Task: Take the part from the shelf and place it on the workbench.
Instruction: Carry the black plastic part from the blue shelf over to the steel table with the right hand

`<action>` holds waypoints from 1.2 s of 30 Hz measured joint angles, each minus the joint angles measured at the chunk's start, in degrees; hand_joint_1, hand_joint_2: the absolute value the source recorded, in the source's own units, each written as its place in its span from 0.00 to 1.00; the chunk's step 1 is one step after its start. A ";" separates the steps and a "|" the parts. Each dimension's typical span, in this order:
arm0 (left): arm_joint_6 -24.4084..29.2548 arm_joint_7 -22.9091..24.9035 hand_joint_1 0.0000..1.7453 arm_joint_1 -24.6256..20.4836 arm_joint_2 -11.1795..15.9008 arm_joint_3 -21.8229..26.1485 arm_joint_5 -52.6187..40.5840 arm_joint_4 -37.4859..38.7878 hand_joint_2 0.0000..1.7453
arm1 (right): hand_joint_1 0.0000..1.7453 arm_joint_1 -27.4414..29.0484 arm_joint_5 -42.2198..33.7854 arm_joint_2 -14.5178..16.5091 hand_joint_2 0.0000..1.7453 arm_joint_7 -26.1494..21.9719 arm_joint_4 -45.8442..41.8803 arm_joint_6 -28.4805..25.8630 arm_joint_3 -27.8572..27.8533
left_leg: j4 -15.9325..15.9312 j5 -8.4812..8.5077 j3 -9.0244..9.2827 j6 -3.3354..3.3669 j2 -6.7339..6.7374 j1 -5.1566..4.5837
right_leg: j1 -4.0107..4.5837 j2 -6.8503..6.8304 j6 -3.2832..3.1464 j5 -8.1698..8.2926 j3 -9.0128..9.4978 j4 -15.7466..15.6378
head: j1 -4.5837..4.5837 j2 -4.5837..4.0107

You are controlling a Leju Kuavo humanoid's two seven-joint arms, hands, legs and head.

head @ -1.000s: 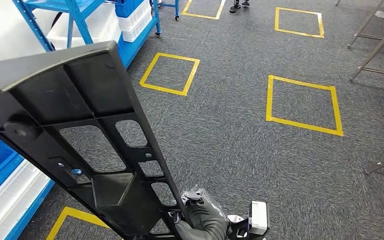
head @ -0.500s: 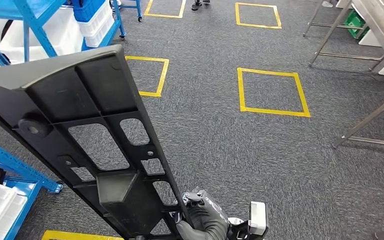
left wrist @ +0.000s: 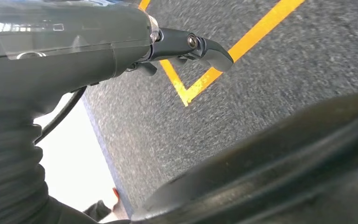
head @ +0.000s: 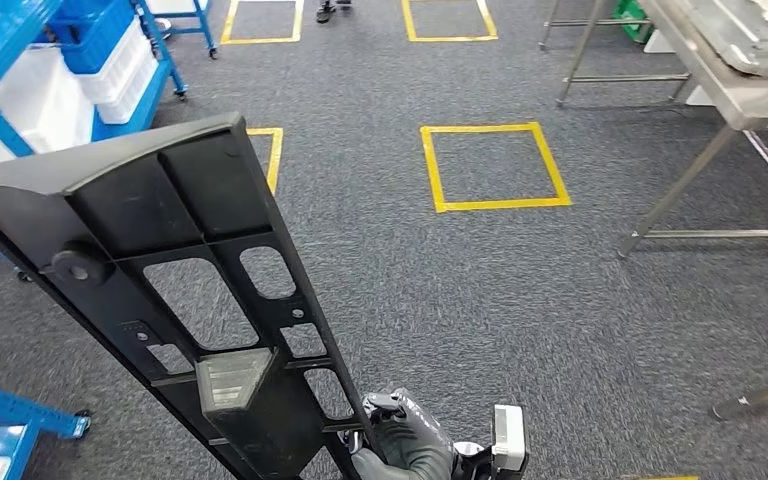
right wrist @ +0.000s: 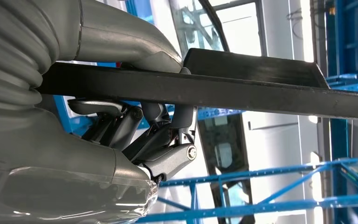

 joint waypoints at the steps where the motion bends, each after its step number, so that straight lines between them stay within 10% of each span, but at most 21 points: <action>1: 0.11 -0.04 0.00 -0.01 0.01 0.00 0.02 0.00 1.00 | 1.00 -0.02 -0.03 0.01 1.00 -0.09 0.19 0.15 -0.01 | -3.21 2.32 1.22 -0.12 -0.38 0.22 | -0.08 0.84 0.15 -0.12 0.11 0.17 | 0.00 0.00; 5: 0.50 -0.28 0.00 -0.05 0.00 0.03 0.10 0.00 1.00 | 1.00 -0.31 -0.25 0.02 1.00 -0.36 0.43 0.43 -0.05 | -14.07 6.57 5.66 0.27 -4.35 0.95 | -0.22 3.41 1.32 -0.70 -0.53 1.34 | 0.00 0.00; 7: 0.51 -0.36 0.00 -0.11 -0.04 0.04 0.14 0.00 1.00 | 1.00 -0.39 -0.31 0.02 1.00 -0.38 0.47 0.46 -0.09 | -14.29 6.61 5.73 1.13 -3.59 0.78 | -0.33 4.29 2.02 -0.62 -0.91 1.36 | 0.00 0.00; 11: 0.51 -0.32 0.00 0.10 -0.11 0.04 -0.15 0.00 1.00 | 1.00 -0.67 -0.35 0.02 1.00 -0.49 0.49 0.62 -0.10 | -14.92 6.85 6.02 2.42 -0.83 0.71 | -0.33 -0.93 3.01 -4.81 -4.47 8.68 | 0.00 0.00; 14: 0.55 -0.11 0.00 0.23 -0.10 0.04 -0.53 0.00 1.00 | 1.00 -0.85 -0.38 0.02 1.00 -0.81 0.55 0.66 -0.11 | -14.91 6.63 5.98 2.60 1.53 0.52 | -0.66 -2.45 3.43 -7.94 -9.15 17.61 | 0.00 0.00; 20: 0.85 0.49 0.00 0.45 -0.07 0.04 -1.21 0.00 1.00 | 1.00 -1.10 -0.74 0.07 1.00 -1.26 0.66 0.93 -0.21 | -14.87 5.93 6.89 1.52 4.85 0.26 | 0.11 -6.62 2.21 -1.18 -0.61 1.36 | 0.00 0.00; 24: 1.44 0.48 0.00 0.43 0.03 0.02 -1.86 0.00 1.00 | 1.00 -1.08 -0.94 0.24 1.00 -1.12 0.62 1.00 -0.66 | -14.12 4.83 7.24 0.19 4.68 0.39 | -0.01 -4.32 1.04 -0.82 -0.32 0.45 | -0.02 0.00; 28: 1.74 0.25 0.00 -0.23 0.18 0.01 -2.21 0.00 1.00 | 1.00 -0.86 -1.00 0.63 1.00 -1.04 0.66 0.89 -0.90 | -1.22 -1.42 1.02 -0.46 0.24 0.58 | -0.17 -1.90 0.20 -0.51 -0.07 0.12 | -0.04 0.00; 30: 1.67 0.36 0.00 -0.47 0.24 -0.02 -2.56 0.00 1.00 | 1.00 -0.54 -0.86 0.65 1.00 -1.38 0.75 0.73 -0.99 | 1.25 -0.97 -0.56 -0.47 -0.01 0.58 | -0.03 -0.23 0.14 -0.57 0.11 0.19 | -0.04 0.00; 33: 1.49 0.85 0.00 -0.56 0.33 -0.06 -2.99 0.00 1.00 | 1.00 -0.32 -0.65 0.65 1.00 -2.14 0.79 0.61 -1.12 | -9.17 5.24 3.80 0.00 -2.18 0.64 | 0.02 2.29 0.44 -0.89 0.57 0.47 | -0.04 0.00; 36: 1.49 1.06 0.00 -0.86 0.53 -0.09 -3.19 0.00 1.00 | 1.00 -0.20 -0.51 0.65 1.00 -2.38 0.79 0.62 -1.18 | -14.76 6.46 6.22 0.74 -4.35 0.62 | -0.12 4.10 1.26 -1.08 0.12 0.76 | -0.05 0.00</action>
